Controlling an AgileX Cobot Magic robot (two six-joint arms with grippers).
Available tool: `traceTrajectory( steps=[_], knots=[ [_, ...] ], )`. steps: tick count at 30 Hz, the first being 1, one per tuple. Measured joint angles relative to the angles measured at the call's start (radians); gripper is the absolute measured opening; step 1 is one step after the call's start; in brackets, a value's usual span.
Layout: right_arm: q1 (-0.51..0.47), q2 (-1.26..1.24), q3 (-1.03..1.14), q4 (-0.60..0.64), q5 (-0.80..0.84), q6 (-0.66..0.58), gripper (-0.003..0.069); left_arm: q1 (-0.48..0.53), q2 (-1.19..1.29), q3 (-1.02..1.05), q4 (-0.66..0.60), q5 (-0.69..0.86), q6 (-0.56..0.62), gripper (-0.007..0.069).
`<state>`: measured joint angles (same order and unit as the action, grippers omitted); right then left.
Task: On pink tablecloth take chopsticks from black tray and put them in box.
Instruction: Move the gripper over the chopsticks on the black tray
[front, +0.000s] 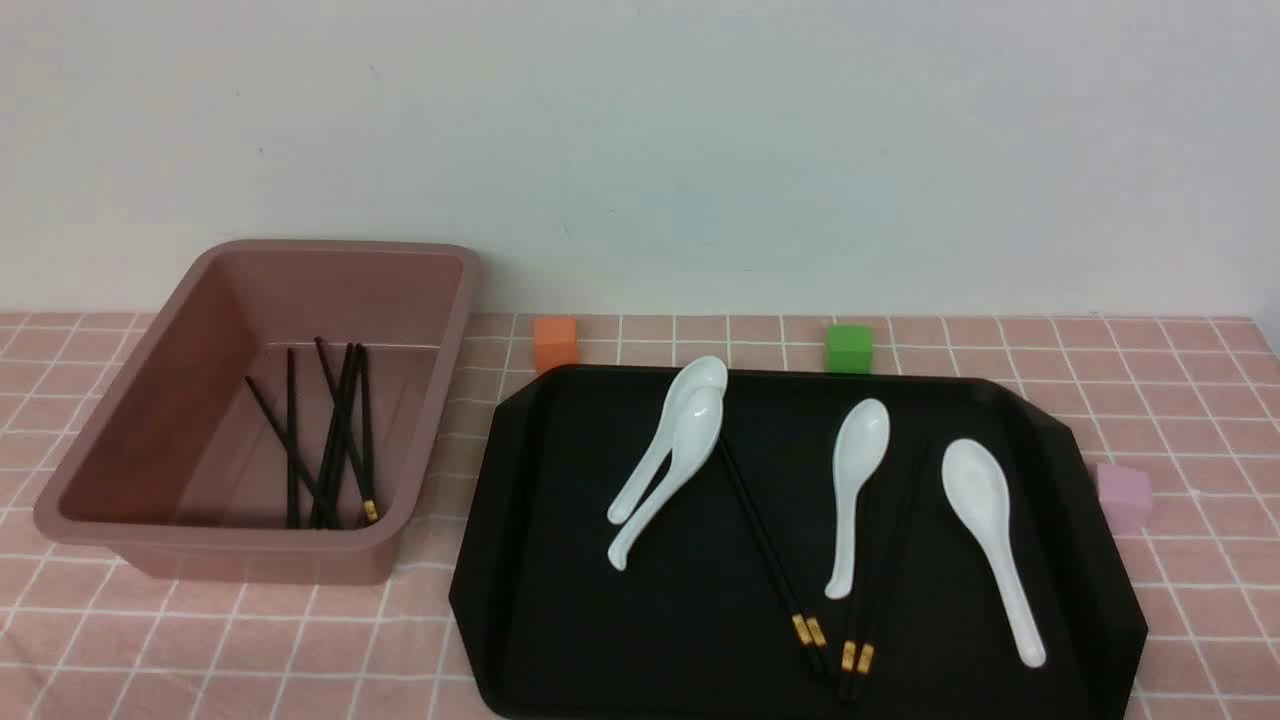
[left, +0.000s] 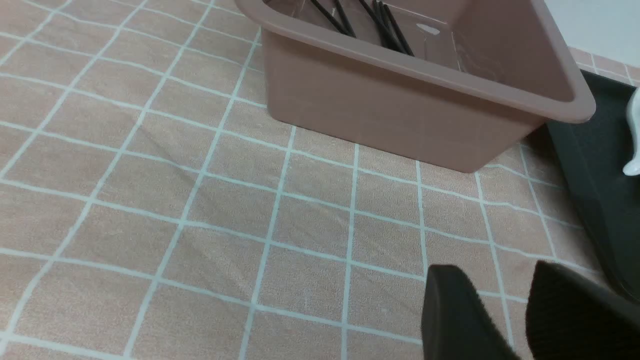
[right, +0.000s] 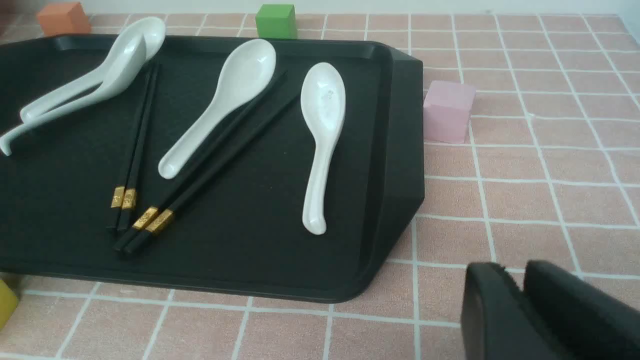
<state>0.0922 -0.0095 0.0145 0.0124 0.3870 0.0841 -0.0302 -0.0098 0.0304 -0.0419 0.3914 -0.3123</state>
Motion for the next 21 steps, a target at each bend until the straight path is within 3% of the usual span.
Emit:
traceTrajectory(
  steps=[21],
  knots=[
    [0.000,0.000,0.000,0.000,0.000,0.000,0.0148,0.000,0.000,0.000,0.000,0.000,0.000,0.0237]
  ],
)
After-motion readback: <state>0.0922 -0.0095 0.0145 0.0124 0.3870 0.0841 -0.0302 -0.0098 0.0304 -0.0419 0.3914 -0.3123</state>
